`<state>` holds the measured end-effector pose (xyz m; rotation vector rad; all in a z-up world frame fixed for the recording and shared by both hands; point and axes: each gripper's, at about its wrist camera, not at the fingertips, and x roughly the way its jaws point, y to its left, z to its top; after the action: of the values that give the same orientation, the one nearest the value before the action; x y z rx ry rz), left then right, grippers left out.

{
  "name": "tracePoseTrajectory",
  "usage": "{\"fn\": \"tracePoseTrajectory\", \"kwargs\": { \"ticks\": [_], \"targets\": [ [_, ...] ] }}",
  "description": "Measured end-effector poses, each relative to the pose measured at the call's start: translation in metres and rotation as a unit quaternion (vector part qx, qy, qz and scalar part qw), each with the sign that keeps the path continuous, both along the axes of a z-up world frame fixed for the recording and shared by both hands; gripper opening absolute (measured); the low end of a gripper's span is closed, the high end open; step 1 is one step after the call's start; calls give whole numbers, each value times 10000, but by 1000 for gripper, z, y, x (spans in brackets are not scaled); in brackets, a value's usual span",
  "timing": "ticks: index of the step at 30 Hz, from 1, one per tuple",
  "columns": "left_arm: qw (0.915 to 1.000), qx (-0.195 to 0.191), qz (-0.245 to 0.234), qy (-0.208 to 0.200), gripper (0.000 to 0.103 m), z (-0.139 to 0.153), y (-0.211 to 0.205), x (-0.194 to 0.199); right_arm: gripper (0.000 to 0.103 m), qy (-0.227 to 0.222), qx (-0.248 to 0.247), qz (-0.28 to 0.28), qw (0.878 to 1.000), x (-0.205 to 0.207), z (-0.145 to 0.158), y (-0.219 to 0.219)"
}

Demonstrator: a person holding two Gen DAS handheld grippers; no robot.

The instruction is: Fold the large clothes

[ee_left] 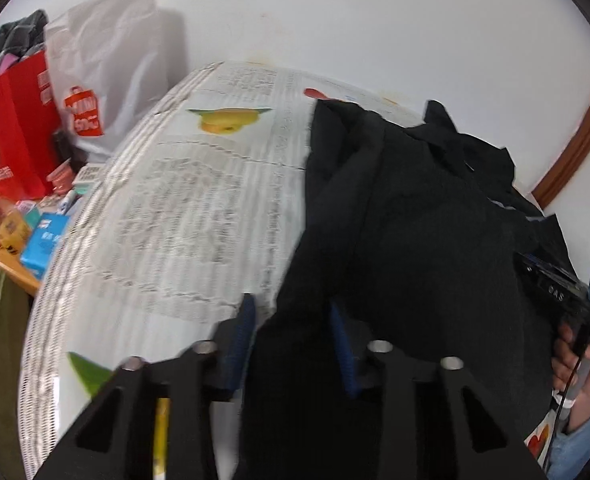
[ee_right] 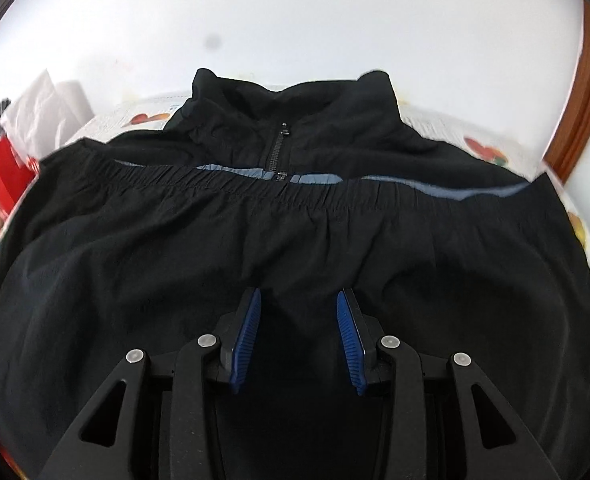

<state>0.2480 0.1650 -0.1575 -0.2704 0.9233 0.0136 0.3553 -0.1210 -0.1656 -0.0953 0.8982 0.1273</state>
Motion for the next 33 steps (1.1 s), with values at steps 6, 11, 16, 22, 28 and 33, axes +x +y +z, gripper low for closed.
{"fn": "tracePoseTrajectory", "kwargs": {
  "ticks": [6,11,16,22,28,33],
  "targets": [
    [9998,167,-136,4,18,-4,-11,12,38,-7,-45,31,10000,8,-5,-7],
    [9996,91,-273,54,18,-7,-18,27,39,9,-7,-4,10000,27,-9,-28],
    [9990,332,-309,50,18,-6,-29,29,40,127,124,-96,9998,47,-8,-52],
    [9989,357,-276,104,22,-7,-23,22,40,348,543,-282,9975,26,6,-56],
    [9990,284,-316,124,41,1,-14,1,40,295,624,-169,9975,-26,8,-51],
    [9987,345,-372,17,51,6,-11,-27,40,262,589,-105,9979,-68,8,-53]
  ]
}}
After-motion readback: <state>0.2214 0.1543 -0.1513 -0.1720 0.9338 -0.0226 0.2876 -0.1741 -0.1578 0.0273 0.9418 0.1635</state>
